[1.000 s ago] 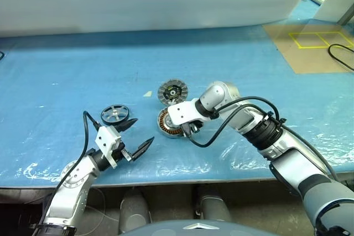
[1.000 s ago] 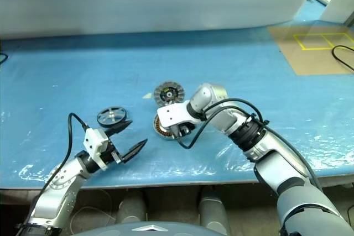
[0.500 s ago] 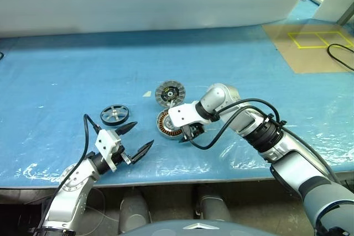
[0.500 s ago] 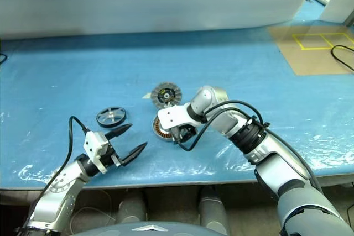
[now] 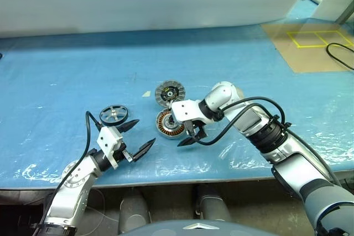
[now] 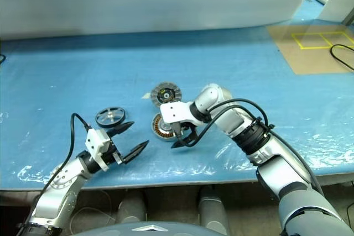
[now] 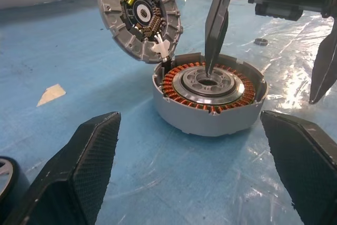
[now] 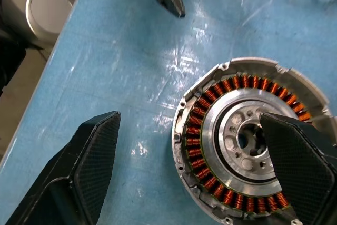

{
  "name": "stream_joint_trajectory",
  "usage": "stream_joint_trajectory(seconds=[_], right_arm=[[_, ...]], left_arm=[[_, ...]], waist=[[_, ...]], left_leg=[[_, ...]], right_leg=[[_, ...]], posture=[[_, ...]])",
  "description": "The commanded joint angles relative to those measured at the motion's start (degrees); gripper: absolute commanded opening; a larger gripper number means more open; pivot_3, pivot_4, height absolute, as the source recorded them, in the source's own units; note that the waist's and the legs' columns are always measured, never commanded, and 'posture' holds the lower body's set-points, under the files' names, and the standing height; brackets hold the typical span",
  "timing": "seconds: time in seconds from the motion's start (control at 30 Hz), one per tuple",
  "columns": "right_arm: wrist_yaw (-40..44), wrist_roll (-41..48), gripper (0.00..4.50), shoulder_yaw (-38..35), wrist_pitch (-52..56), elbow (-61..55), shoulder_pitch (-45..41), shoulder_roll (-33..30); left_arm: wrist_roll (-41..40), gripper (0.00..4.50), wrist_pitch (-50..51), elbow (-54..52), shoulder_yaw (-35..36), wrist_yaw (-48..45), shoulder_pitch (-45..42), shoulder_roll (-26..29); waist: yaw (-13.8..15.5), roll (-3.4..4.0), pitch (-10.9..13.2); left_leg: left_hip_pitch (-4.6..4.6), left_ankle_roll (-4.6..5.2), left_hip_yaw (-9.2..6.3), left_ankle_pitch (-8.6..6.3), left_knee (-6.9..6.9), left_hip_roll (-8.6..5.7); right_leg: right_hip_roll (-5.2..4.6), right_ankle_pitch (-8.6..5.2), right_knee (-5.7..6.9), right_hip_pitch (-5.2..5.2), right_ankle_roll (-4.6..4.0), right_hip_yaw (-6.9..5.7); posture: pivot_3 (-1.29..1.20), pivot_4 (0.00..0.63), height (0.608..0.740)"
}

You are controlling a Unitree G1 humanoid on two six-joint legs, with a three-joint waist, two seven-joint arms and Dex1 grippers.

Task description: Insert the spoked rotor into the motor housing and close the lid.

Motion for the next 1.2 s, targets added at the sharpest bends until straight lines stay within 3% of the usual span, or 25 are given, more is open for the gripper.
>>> stream_joint_trajectory(seconds=[0.03, 0.5, 0.83, 1.2], right_arm=[[-0.76, 4.00, 4.46, -4.24, -0.82, -2.93, -0.20, -0.09], [-11.40, 16.04, 4.46, -21.21, 1.89, -1.85, 7.61, -1.16], [-21.33, 23.37, 4.46, -32.68, 4.12, 0.44, 18.39, 0.17], [-27.07, 20.41, 4.46, -38.01, -9.86, 10.65, 28.19, -3.87]], left_arm=[[-0.47, 4.50, -0.30, -0.34, -0.19, -0.80, -0.20, 0.13], [-1.09, 4.50, 0.71, 0.50, -0.45, -2.94, -1.56, 0.34], [-1.28, 4.50, 1.01, 1.24, -0.57, -3.93, -2.33, 0.31], [-1.34, 4.50, 1.72, 1.05, -1.06, -4.20, -2.54, 0.14]], waist=[[0.02, 0.00, 0.00], [0.20, 0.00, 0.00], [0.21, 0.00, 0.00], [0.01, 0.01, 0.00]], left_leg=[[0.00, 0.00, 0.00, 0.00, 0.00, 0.00], [0.00, -0.01, 0.00, 0.01, -0.01, -0.01], [-0.03, -0.03, 0.00, 0.01, -0.03, -0.04], [-0.04, 0.00, 0.01, 0.00, -0.03, -0.05]], right_leg=[[0.00, 0.00, 0.00, 0.00, 0.00, 0.00], [-0.01, 0.00, -0.02, 0.01, 0.00, 0.00], [-0.01, 0.00, -0.11, 0.01, 0.00, 0.02], [-0.01, 0.00, -0.13, 0.02, 0.01, 0.03]], posture=[[0.00, 0.150, 0.740], [0.00, 0.150, 0.740], [0.00, 0.150, 0.740], [0.00, 0.150, 0.740]])
